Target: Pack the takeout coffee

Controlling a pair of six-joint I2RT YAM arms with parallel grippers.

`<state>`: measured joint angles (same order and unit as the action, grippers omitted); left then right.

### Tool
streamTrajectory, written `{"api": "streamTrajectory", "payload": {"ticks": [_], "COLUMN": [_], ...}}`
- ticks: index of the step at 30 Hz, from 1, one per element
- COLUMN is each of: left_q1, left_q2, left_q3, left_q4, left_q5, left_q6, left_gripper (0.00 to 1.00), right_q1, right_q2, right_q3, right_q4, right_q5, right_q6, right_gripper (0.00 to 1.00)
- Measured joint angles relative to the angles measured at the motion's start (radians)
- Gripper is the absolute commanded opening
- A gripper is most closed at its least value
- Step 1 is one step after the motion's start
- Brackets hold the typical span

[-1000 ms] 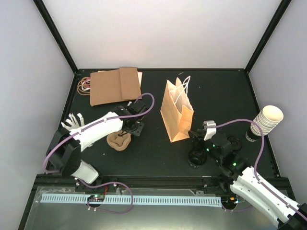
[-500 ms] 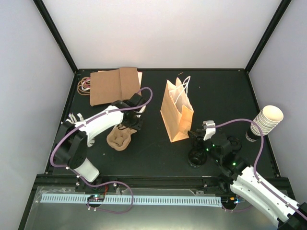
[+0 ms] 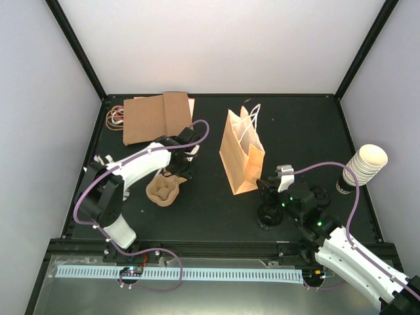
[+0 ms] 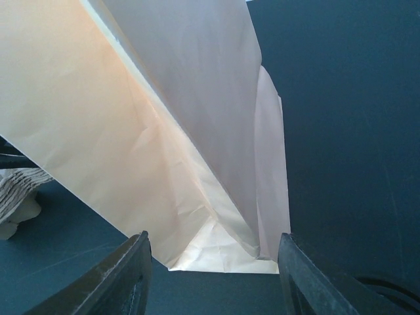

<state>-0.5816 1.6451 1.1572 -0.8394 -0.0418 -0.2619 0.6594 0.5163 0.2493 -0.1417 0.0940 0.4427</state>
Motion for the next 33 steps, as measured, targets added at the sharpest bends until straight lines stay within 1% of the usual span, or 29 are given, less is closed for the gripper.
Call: {"api": "streamTrajectory", "payload": {"ticks": [8, 12, 15, 19, 22, 28, 33], "left_q1": [0.000, 0.000, 0.000, 0.000, 0.000, 0.000, 0.000], "left_q2": [0.000, 0.000, 0.000, -0.010, -0.024, -0.043, -0.044], "left_q3": [0.000, 0.000, 0.000, 0.000, 0.000, 0.010, 0.030], "left_q4": [-0.024, -0.028, -0.029, -0.036, -0.045, -0.069, -0.092], "left_q5": [-0.015, -0.014, -0.013, -0.013, -0.008, -0.006, -0.006], "left_q6": [-0.003, -0.005, -0.004, -0.004, -0.003, -0.003, -0.003], "left_gripper": [0.30, 0.19, 0.16, 0.14, 0.08, 0.06, 0.12], "right_q1": [0.000, 0.000, 0.000, 0.000, 0.000, 0.000, 0.000], "right_q2": [0.002, 0.002, 0.002, 0.002, 0.002, 0.002, 0.002], "right_q3": [0.000, 0.000, 0.000, 0.000, 0.000, 0.000, 0.000], "right_q4": [0.001, 0.001, 0.000, 0.001, 0.001, 0.000, 0.001], "right_q5": [0.000, 0.000, 0.000, 0.000, 0.000, 0.000, 0.000], "right_q6": [0.000, 0.000, 0.000, 0.000, 0.000, 0.000, 0.000], "right_gripper": [0.56, 0.56, 0.56, 0.56, 0.56, 0.56, 0.56]}}
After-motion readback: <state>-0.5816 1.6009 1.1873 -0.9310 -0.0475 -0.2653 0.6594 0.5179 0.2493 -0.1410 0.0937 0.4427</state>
